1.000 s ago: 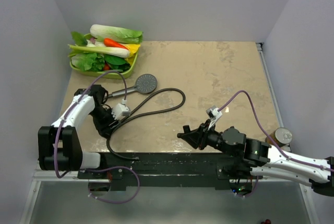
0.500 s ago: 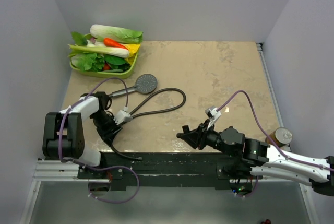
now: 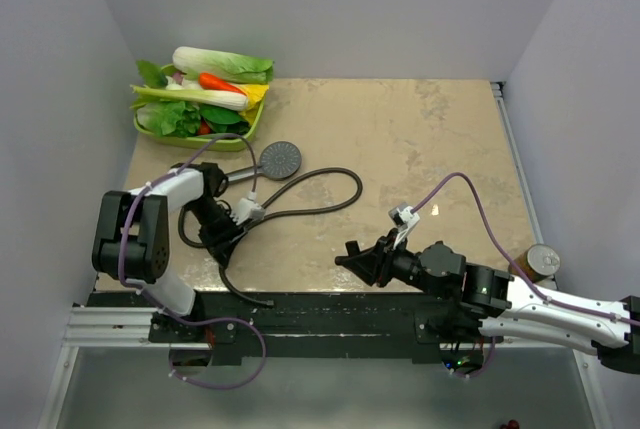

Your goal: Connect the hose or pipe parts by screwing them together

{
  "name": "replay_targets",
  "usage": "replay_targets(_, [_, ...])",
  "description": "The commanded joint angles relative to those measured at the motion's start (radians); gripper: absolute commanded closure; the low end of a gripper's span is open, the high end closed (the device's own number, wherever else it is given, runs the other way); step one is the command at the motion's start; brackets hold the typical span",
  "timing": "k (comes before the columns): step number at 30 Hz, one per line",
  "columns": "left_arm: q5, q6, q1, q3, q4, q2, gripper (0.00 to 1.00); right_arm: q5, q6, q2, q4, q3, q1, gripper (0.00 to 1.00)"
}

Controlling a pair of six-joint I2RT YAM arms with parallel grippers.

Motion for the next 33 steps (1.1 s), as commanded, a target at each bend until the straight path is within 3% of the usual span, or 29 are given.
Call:
replay_targets(1, [0.058, -0.033, -0.058, 0.024, 0.134, 0.018, 0.46, 0.012, -0.009, -0.016, 0.052, 0.039, 0.003, 1.0])
replay_targets(7, [-0.056, -0.115, -0.127, -0.051, 0.275, 0.007, 0.59, 0.016, -0.009, -0.03, 0.041, 0.033, 0.001, 1.0])
replay_targets(10, [-0.114, -0.165, -0.166, -0.073, 0.406, -0.001, 0.73, 0.019, -0.009, -0.028, 0.049, 0.027, 0.001, 1.0])
replay_targets(12, [-0.143, -0.184, -0.195, -0.051, 0.445, 0.021, 0.92, 0.024, -0.009, -0.027, 0.056, 0.025, 0.001, 1.0])
replay_targets(14, [-0.142, -0.208, -0.221, -0.011, 0.469, 0.082, 1.0, 0.033, -0.017, -0.027, 0.058, 0.031, 0.001, 1.0])
replay_targets(23, [-0.1, -0.296, -0.339, 0.452, 0.431, 0.381, 1.0, 0.079, -0.04, -0.062, -0.006, 0.077, 0.001, 1.0])
replay_targets(26, [-0.085, -0.328, -0.37, 0.701, 0.37, 0.491, 1.0, 0.085, -0.045, -0.064, -0.022, 0.091, 0.001, 1.0])
replay_targets(30, [-0.038, -0.375, -0.396, 0.852, 0.33, 0.584, 1.0, 0.095, -0.051, -0.062, -0.034, 0.106, 0.001, 1.0])
replay_targets(33, [-0.012, -0.392, -0.42, 0.852, 0.328, 0.596, 1.0, 0.102, -0.056, -0.065, -0.048, 0.116, 0.001, 1.0])
